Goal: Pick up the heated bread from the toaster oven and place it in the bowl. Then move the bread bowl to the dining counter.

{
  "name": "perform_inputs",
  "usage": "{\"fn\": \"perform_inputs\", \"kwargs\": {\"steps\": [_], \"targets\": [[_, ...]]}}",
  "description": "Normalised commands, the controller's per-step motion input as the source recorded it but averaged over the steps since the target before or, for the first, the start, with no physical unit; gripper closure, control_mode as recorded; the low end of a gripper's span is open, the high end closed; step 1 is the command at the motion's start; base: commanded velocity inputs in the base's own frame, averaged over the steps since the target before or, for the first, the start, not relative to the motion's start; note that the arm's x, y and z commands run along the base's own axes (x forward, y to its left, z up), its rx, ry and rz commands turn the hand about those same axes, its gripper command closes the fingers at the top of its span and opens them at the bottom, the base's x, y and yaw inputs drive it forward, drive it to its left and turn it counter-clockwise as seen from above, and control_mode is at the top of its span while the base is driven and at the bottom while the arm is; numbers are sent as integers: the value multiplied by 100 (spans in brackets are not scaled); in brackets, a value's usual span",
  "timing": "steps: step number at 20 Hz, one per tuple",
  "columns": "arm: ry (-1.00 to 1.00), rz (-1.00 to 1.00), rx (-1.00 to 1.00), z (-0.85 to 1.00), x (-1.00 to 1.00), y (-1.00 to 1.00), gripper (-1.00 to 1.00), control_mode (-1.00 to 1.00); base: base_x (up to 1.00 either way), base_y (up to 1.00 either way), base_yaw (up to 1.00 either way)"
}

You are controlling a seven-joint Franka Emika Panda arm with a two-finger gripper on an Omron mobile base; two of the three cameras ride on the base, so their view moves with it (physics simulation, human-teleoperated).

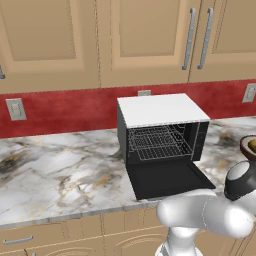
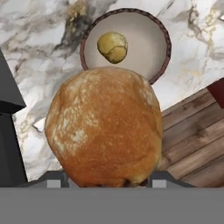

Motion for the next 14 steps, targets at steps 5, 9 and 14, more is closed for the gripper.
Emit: {"fn": "perform_inputs", "kwargs": {"steps": [5, 9, 14], "targets": [[0, -3, 0, -36, 44, -25, 100, -100, 0, 0, 0], [1, -4, 0, -31, 48, -27, 100, -100, 0, 0, 0], [1, -1, 0, -32, 34, -34, 100, -100, 0, 0, 0]]}}
